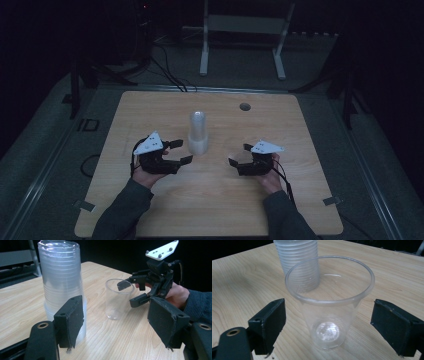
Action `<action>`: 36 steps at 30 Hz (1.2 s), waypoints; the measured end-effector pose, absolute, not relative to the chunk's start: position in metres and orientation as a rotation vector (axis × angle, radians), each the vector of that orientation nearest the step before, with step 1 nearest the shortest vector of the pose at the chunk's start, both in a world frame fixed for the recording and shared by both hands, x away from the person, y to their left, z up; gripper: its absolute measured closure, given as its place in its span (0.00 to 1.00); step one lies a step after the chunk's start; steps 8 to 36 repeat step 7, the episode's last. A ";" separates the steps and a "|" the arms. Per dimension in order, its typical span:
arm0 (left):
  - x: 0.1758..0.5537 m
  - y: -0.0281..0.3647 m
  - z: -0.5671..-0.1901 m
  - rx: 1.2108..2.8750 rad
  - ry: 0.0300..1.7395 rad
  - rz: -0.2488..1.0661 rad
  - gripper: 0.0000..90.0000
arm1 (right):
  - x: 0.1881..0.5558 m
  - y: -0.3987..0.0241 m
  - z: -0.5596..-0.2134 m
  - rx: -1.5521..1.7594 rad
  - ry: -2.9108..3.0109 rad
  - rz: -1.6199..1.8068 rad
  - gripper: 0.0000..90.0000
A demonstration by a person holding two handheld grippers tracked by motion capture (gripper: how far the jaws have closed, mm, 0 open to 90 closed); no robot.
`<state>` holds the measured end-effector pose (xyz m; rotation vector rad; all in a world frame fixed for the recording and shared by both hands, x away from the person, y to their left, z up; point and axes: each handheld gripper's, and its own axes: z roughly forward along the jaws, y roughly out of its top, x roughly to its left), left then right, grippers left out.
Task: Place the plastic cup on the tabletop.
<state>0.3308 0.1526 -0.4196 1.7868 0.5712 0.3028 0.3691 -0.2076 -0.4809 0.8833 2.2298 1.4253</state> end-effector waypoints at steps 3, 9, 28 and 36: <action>0.331 0.152 -0.420 1.787 0.571 0.303 0.32 | 0.368 -0.209 -0.480 0.882 2.227 1.427 0.14; 0.331 0.153 -0.420 1.785 0.574 0.303 0.32 | 0.365 -0.211 -0.480 0.882 2.231 1.425 0.14; 0.331 0.153 -0.420 1.785 0.574 0.303 0.32 | 0.365 -0.211 -0.480 0.882 2.231 1.425 0.14; 0.331 0.153 -0.420 1.785 0.574 0.303 0.32 | 0.365 -0.211 -0.480 0.882 2.231 1.425 0.14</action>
